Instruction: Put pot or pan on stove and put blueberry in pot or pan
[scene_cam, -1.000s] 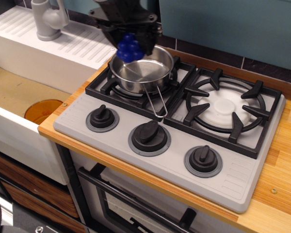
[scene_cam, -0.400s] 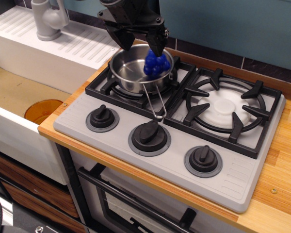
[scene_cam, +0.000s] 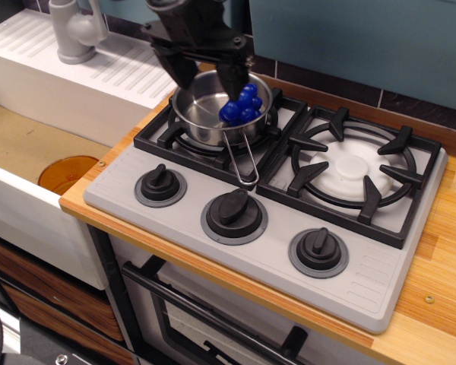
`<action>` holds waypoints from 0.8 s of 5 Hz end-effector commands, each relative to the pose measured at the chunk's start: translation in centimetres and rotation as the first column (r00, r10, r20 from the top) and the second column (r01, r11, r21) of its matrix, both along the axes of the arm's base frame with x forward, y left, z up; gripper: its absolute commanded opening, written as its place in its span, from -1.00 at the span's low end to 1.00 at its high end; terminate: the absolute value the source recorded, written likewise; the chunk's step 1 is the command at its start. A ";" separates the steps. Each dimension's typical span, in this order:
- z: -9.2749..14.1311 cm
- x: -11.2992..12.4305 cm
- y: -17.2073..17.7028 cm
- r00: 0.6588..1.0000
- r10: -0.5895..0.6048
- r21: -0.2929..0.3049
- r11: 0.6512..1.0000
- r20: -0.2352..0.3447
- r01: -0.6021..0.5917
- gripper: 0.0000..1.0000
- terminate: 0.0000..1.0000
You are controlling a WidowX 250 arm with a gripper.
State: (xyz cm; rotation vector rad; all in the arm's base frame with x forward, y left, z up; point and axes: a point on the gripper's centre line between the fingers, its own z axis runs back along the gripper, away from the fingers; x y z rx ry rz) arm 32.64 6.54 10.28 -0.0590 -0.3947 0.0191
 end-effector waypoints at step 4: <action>8.2 -1.1 1.1 1.000 0.002 0.043 0.999 0.011 -0.003 1.00 1.00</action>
